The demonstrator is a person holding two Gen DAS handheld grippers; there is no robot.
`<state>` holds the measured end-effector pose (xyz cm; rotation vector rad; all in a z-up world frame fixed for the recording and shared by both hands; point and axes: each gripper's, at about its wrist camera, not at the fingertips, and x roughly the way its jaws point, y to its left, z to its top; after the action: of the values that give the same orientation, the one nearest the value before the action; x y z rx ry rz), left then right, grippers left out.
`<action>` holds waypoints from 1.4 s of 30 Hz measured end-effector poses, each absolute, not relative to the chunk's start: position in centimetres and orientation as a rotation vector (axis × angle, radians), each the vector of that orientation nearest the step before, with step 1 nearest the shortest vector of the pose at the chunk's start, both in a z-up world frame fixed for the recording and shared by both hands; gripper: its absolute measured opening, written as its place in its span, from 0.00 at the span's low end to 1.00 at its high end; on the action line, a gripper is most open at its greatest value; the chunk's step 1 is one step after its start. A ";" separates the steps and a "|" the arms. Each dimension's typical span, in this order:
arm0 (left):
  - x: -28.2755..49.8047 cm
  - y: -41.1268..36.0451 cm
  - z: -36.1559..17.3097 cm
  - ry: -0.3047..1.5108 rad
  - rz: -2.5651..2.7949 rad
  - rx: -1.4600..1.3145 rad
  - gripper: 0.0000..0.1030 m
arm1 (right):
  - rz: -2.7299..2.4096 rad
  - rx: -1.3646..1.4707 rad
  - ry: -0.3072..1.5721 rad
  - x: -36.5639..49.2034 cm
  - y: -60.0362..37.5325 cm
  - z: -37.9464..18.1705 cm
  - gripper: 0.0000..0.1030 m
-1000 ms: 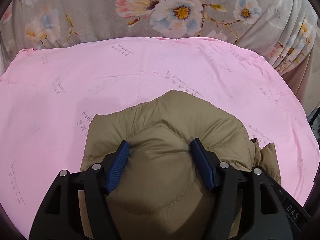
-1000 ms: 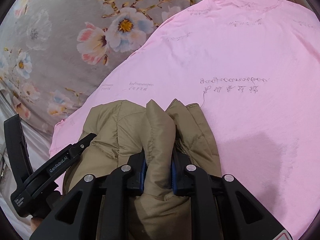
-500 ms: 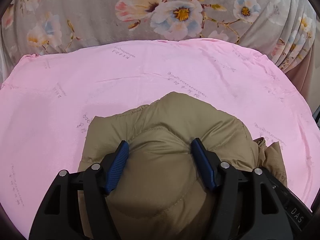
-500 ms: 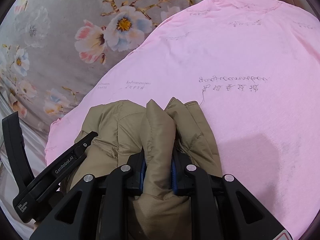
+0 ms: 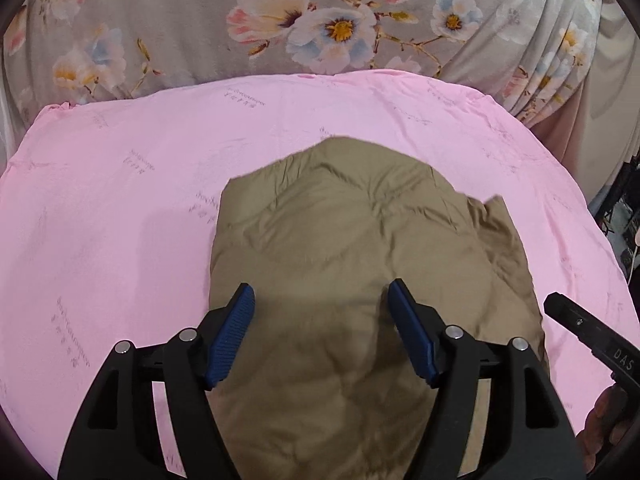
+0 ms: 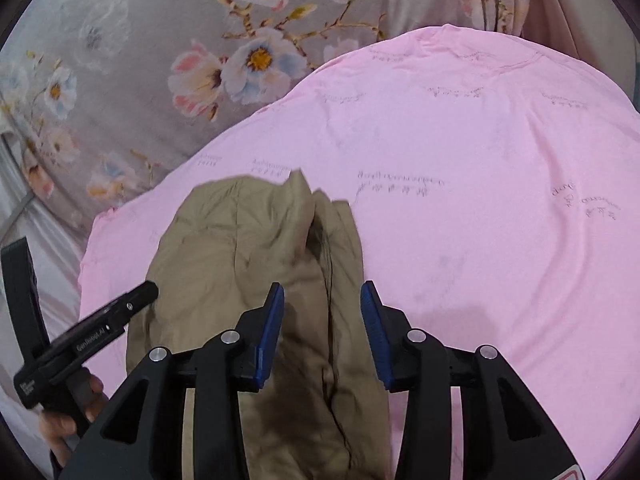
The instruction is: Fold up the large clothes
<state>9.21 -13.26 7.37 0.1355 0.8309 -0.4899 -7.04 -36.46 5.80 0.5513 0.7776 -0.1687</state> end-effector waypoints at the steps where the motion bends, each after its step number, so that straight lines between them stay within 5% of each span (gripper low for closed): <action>1: 8.4 -12.8 7.2 0.845 -0.495 0.131 0.65 | -0.152 0.532 0.805 -7.9 -35.9 5.4 0.20; 3: 6.8 -11.9 6.8 0.869 -0.500 0.124 0.65 | -0.120 0.519 0.857 -9.0 -34.9 4.4 0.09; 7: 4.1 -11.4 5.7 0.876 -0.474 0.182 0.65 | -0.105 0.503 0.924 -9.7 -33.1 1.9 0.05; 35: 2.1 -11.1 3.5 0.799 -0.416 0.214 0.67 | -0.145 0.445 0.885 -10.8 -30.4 0.3 0.03; 39: 3.2 -8.4 5.3 0.851 -0.509 0.087 0.71 | -0.098 0.547 0.842 -11.5 -33.1 2.8 0.10; 41: 4.7 -6.6 6.3 0.891 -0.554 -0.032 0.89 | -0.103 0.593 0.801 -11.5 -35.7 4.0 0.19; 42: 5.4 -5.9 6.5 0.901 -0.561 -0.070 0.89 | -0.111 0.607 0.793 -11.2 -37.0 4.3 0.31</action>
<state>5.44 -5.93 6.52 -0.0697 0.9008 -0.5610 -11.18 -37.03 4.30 0.6075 0.7926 -0.1113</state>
